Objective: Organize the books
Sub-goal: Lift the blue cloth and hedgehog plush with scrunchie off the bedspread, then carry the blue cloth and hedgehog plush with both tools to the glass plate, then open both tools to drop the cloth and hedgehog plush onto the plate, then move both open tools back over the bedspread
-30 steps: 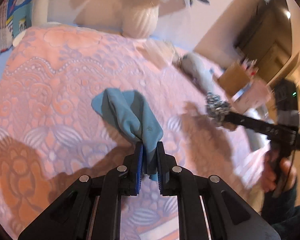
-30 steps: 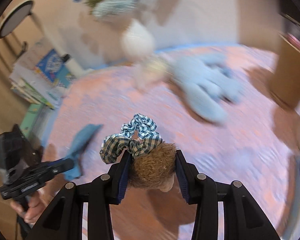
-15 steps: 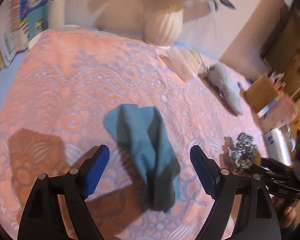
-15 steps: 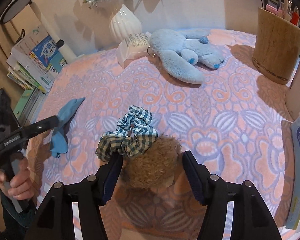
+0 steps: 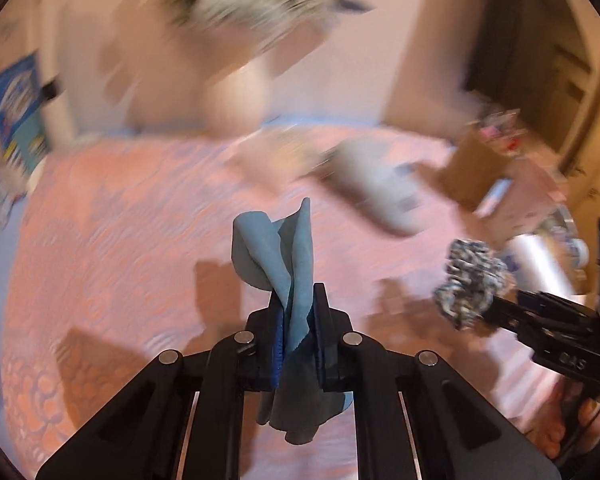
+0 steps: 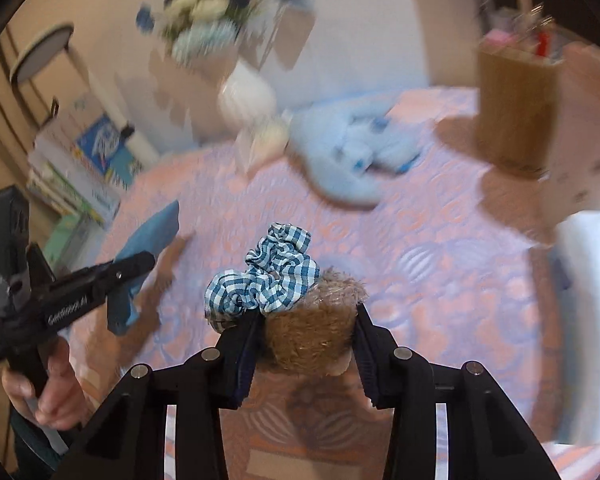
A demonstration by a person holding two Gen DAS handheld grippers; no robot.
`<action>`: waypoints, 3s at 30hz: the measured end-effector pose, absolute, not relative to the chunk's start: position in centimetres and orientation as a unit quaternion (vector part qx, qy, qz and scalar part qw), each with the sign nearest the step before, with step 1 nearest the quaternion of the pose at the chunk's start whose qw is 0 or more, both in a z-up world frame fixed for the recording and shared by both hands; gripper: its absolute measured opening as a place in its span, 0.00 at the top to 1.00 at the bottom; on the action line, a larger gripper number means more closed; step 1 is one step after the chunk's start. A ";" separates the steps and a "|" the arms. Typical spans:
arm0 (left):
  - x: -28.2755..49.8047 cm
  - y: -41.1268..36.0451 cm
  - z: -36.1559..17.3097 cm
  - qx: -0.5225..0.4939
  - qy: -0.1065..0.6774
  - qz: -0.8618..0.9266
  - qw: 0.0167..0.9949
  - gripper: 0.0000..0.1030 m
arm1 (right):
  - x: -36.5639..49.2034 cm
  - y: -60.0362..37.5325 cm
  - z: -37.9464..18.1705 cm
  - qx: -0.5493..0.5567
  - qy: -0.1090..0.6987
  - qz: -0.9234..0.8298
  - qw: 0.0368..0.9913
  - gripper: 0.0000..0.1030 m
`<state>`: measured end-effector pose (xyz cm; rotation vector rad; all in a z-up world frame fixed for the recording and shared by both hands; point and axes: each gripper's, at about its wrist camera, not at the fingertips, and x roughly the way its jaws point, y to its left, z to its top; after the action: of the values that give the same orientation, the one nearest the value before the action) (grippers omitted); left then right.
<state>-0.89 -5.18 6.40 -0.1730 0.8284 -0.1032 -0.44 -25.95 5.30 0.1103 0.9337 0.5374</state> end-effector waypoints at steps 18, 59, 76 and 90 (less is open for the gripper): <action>2.9 -24.7 11.9 -0.011 0.365 -0.257 0.895 0.91 | -1.5 -44.0 12.5 0.140 0.369 0.104 0.913 0.59; 5.4 -40.7 12.4 0.069 0.362 -0.351 0.861 0.65 | 1.4 -61.2 13.0 0.211 0.349 -0.044 0.912 0.43; -1.1 -24.8 14.9 -0.018 0.319 -0.235 0.918 0.19 | -2.5 -46.3 16.9 0.131 0.356 0.077 0.922 0.43; -4.9 -4.5 14.0 -0.118 0.283 -0.043 0.951 0.18 | -3.3 -29.5 15.2 0.056 0.377 0.223 0.897 0.24</action>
<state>-4.92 -4.51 14.00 -0.2403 0.5752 -0.0874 -3.30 -29.52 15.21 0.1169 0.7809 0.4629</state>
